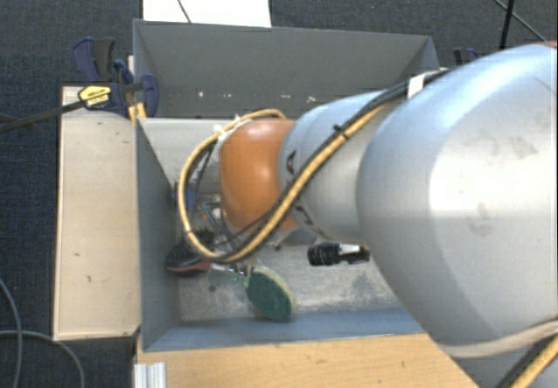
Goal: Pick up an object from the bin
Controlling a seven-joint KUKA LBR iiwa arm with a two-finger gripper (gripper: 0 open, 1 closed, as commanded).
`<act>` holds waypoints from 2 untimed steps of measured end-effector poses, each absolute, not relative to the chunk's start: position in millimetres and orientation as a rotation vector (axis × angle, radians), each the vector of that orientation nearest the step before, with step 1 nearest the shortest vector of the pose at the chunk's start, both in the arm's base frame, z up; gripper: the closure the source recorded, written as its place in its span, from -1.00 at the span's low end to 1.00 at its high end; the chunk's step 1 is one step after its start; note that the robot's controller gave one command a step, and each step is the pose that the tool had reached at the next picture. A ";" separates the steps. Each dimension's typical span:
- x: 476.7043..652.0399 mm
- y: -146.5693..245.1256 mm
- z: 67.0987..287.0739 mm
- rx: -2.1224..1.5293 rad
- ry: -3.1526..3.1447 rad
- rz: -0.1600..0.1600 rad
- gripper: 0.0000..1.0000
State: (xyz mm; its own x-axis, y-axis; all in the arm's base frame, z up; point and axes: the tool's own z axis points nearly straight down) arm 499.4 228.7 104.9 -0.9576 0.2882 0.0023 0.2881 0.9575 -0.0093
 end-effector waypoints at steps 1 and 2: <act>500.2 231.8 104.5 -0.457 -3.105 0.005 -1.00; 531.4 235.2 67.6 -0.497 -3.101 0.013 -1.00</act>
Offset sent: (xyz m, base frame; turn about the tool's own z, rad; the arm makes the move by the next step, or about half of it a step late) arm 0.0000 0.0000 0.0000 0.0000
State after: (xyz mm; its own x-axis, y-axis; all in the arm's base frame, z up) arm 531.4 235.2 67.6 -0.9499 0.3125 -0.0005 0.3125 0.9499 -0.0084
